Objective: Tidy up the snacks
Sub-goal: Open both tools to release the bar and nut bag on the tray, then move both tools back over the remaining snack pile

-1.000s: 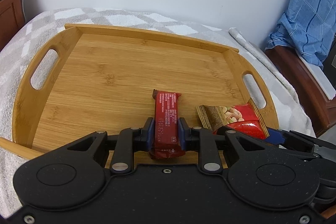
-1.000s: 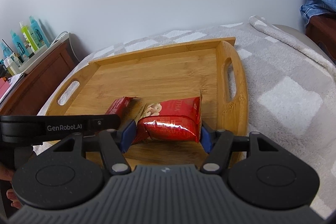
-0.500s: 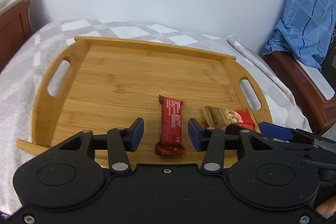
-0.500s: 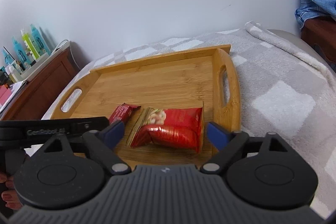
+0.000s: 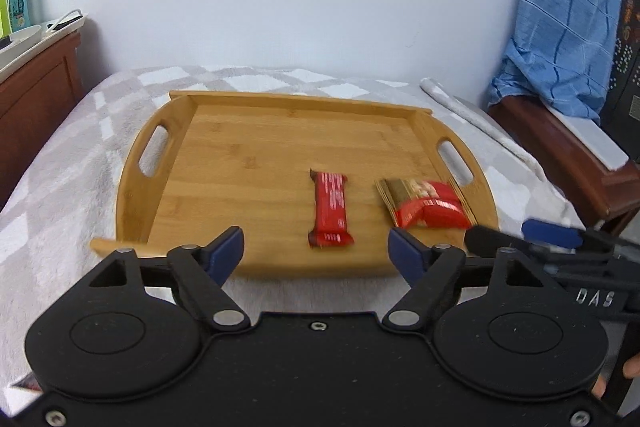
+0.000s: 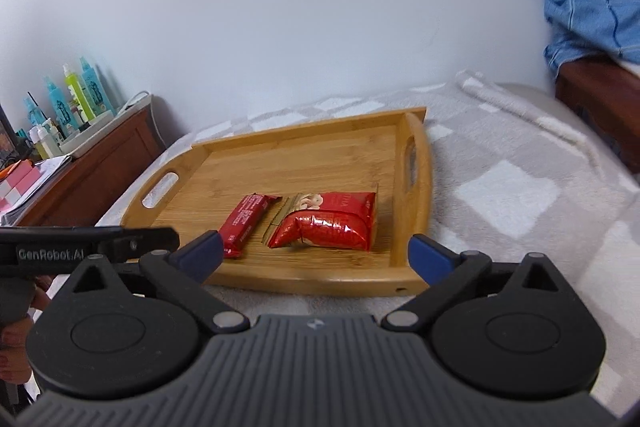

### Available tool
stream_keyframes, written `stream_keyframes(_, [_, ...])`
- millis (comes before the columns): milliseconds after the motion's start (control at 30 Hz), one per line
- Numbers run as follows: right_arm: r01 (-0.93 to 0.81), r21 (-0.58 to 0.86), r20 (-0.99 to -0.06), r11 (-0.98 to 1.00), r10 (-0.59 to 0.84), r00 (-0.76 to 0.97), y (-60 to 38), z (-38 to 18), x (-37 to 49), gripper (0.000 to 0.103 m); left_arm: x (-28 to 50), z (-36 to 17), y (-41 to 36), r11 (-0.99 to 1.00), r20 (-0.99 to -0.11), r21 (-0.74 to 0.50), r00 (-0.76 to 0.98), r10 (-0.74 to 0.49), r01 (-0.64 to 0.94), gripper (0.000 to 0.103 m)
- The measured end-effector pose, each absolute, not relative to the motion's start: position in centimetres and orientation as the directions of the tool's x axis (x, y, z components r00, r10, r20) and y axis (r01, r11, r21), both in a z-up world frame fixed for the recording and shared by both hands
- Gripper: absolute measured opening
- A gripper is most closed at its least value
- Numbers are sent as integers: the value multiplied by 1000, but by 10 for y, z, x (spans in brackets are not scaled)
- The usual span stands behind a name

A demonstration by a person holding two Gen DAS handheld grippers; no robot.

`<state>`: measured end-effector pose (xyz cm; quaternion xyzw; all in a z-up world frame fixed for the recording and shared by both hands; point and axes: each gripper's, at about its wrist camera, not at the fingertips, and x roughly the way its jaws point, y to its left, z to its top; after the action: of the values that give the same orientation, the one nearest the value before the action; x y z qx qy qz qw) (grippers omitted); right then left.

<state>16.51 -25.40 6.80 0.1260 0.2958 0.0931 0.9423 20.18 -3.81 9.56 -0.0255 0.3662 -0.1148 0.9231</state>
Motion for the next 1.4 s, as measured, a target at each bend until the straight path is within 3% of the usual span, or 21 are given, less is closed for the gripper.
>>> stream_keyframes(333, [-87, 273, -422, 958, 201, 884, -247, 76, 107, 103, 139, 92, -31, 972, -642, -128, 730, -233, 198, 85])
stream_keyframes(933, [-28, 225, -440, 974, 126, 889, -216, 59, 23, 103, 52, 71, -16, 982, -622, -86, 761, -186, 170, 88])
stream_keyframes(1033, [-18, 212, -459, 977, 116, 881, -211, 56, 17, 100, 47, 67, -14, 985, -627, -73, 761, -168, 157, 85])
stream_keyframes(1267, [6, 214, -538, 977, 113, 835, -202, 43, 8, 84, 40, 58, -10, 985, -651, -70, 741, -163, 155, 63])
stream_keyframes(1400, [1, 213, -584, 977, 127, 802, -193, 35, 6, 76, 42, 51, -10, 986, -668, -79, 726, -164, 150, 62])
